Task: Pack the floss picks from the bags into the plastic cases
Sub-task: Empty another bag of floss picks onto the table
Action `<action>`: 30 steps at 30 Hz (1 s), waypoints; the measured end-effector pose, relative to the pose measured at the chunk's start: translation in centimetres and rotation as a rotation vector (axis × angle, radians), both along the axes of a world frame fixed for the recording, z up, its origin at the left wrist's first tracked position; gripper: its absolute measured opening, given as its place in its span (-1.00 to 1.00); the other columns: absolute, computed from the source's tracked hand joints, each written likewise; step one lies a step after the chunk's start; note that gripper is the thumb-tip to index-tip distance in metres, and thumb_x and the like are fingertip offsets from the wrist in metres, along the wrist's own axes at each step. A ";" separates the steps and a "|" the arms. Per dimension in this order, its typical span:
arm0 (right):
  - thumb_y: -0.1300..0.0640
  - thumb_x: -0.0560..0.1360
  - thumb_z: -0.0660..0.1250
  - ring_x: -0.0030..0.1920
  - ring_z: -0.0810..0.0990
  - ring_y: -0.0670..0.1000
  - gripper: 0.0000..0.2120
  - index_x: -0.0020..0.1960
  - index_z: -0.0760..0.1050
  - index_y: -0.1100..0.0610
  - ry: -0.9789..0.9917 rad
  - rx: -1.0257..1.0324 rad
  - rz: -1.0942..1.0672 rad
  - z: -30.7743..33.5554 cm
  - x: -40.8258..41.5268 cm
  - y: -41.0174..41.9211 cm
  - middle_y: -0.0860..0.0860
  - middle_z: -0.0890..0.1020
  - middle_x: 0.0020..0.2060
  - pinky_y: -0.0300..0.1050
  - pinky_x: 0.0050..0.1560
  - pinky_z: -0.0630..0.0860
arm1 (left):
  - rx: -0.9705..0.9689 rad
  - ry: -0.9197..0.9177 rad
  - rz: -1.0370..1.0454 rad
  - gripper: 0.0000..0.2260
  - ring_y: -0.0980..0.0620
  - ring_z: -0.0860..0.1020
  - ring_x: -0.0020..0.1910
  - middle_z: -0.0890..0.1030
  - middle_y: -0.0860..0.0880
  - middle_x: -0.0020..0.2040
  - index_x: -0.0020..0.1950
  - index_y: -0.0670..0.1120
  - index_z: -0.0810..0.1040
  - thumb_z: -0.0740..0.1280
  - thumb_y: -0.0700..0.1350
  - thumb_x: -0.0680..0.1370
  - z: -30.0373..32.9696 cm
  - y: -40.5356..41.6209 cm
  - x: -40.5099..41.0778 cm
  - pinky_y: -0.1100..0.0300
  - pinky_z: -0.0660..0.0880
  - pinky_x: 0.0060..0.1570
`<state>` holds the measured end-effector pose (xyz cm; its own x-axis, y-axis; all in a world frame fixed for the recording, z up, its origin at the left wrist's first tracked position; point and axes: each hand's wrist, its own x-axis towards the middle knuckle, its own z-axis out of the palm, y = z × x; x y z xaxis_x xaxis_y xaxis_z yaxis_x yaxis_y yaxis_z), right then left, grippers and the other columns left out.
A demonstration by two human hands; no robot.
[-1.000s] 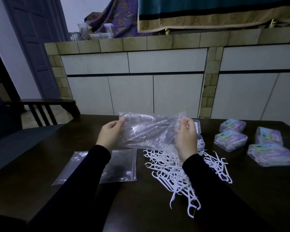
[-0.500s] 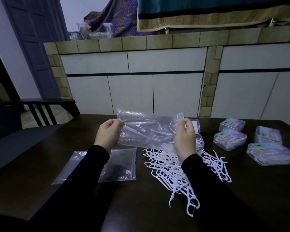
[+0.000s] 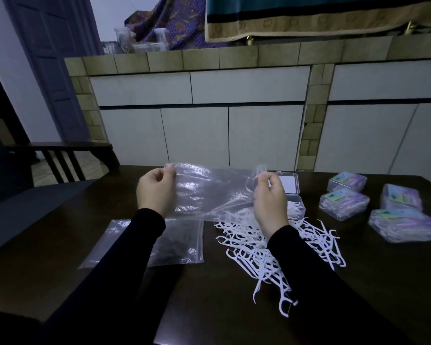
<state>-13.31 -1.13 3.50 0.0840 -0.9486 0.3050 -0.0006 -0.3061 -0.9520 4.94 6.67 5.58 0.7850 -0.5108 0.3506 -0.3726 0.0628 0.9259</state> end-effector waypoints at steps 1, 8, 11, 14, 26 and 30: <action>0.01 0.65 0.06 -0.35 0.34 -0.06 -0.78 -0.07 0.42 0.03 -0.023 0.027 -0.002 -0.1 0.1 -0.1 -0.02 0.42 -0.31 -0.15 -0.33 0.31 | 0.008 -0.015 0.029 -0.66 0.11 0.34 -0.45 0.42 0.02 -0.44 -0.30 -0.16 0.53 0.29 0.02 0.58 0.1 0.0 -0.1 0.25 0.31 -0.42; 0.05 0.66 0.04 -0.33 0.38 -0.06 -0.78 0.03 0.42 0.11 0.164 0.039 0.099 0.0 1.4 0.9 -0.01 0.47 -0.26 -0.16 -0.33 0.35 | 0.225 -0.170 0.202 -0.70 0.04 0.43 -0.29 0.51 0.02 -0.28 -0.13 -0.09 0.52 0.18 0.09 0.62 0.1 1.3 0.8 0.19 0.30 -0.30; 0.08 0.63 0.11 -0.29 0.43 -0.08 -0.80 0.07 0.46 0.14 0.291 0.049 0.177 0.5 3.3 1.7 0.02 0.52 -0.18 -0.19 -0.30 0.41 | 0.373 -0.320 0.316 -0.62 -0.10 0.50 0.05 0.55 -0.10 0.14 0.31 -0.08 0.41 0.19 0.10 0.59 0.2 2.3 2.0 0.10 0.35 -0.03; 0.15 0.57 0.19 -0.26 0.48 -0.05 -0.81 0.13 0.48 0.19 0.436 0.074 0.233 0.7 5.6 1.9 0.05 0.54 -0.10 -0.22 -0.30 0.41 | 0.569 -0.396 0.314 -0.44 -0.20 0.41 0.24 0.38 -0.20 0.32 0.49 -0.07 0.19 0.26 0.06 0.54 -0.4 2.4 3.4 -0.06 0.38 0.13; 0.05 0.59 0.06 0.54 -0.14 0.20 -0.48 0.53 0.16 0.12 1.335 -0.496 0.210 -1.6 10.8 6.4 0.11 -0.02 0.56 0.37 0.42 -0.14 | 1.039 -0.667 -0.074 -0.53 -0.10 0.01 0.54 0.05 -0.02 0.58 0.55 0.03 0.12 0.03 0.07 0.64 -4.2 1.1 4.5 -0.09 -0.01 0.46; 0.05 0.65 -0.09 0.54 -0.14 0.24 -0.48 0.58 0.00 0.15 1.378 -0.345 0.425 -2.9 11.5 6.2 0.14 -0.04 0.56 0.26 0.47 -0.24 | 1.109 -0.598 -0.192 -0.52 -0.09 -0.05 0.55 -0.01 -0.02 0.58 0.57 0.09 0.01 -0.07 0.14 0.66 -5.2 1.4 4.8 -0.09 -0.07 0.47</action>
